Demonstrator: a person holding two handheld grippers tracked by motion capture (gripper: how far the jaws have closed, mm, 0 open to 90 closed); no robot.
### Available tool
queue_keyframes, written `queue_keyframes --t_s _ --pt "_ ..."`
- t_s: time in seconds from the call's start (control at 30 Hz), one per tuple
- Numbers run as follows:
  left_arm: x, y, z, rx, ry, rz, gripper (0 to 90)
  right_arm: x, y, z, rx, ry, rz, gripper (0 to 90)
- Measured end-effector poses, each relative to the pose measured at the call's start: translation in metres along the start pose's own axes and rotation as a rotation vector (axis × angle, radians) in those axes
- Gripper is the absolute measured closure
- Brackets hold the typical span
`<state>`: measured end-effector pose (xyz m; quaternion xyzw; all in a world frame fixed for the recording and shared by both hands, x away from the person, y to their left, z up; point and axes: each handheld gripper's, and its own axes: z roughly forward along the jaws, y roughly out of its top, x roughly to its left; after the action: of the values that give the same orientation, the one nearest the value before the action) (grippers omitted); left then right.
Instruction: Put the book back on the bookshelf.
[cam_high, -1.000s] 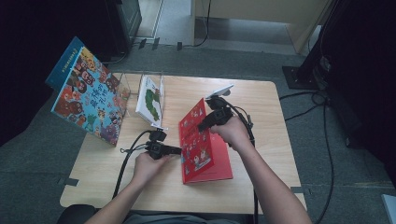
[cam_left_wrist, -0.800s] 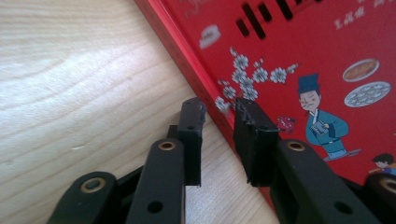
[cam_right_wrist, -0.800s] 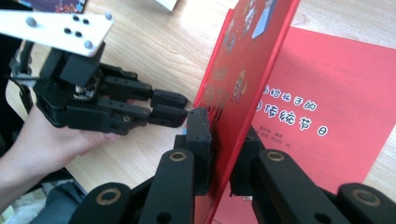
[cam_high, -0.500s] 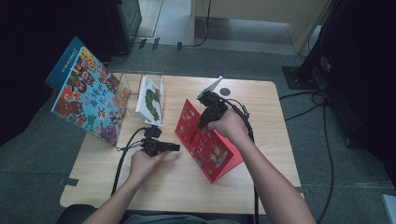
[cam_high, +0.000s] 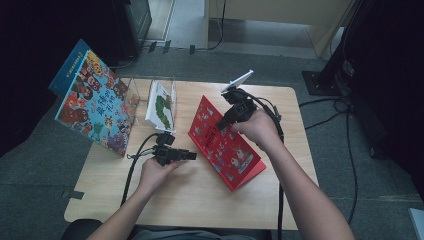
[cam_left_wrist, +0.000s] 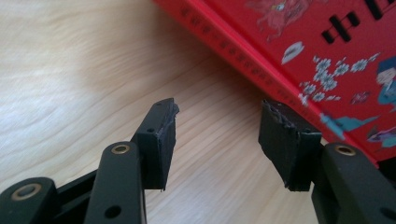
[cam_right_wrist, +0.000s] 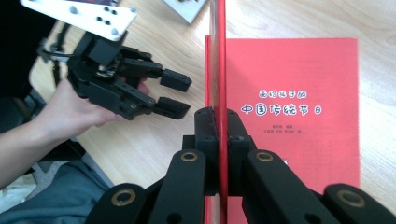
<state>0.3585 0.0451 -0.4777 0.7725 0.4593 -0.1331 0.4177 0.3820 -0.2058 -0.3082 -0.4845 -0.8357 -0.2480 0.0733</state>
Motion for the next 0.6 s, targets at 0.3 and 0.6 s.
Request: queue_keyframes --t_s 0.3,0.6 --pt "-0.006 0.012 -0.007 -0.031 -0.089 0.015 41.9 0.01 -0.008 -0.007 -0.049 0.066 -0.076 88.7" --pt "0.003 0.028 -0.029 -0.097 -0.19 0.049 34.8 -0.005 -0.028 -0.014 -0.17 0.215 -0.132 88.4"
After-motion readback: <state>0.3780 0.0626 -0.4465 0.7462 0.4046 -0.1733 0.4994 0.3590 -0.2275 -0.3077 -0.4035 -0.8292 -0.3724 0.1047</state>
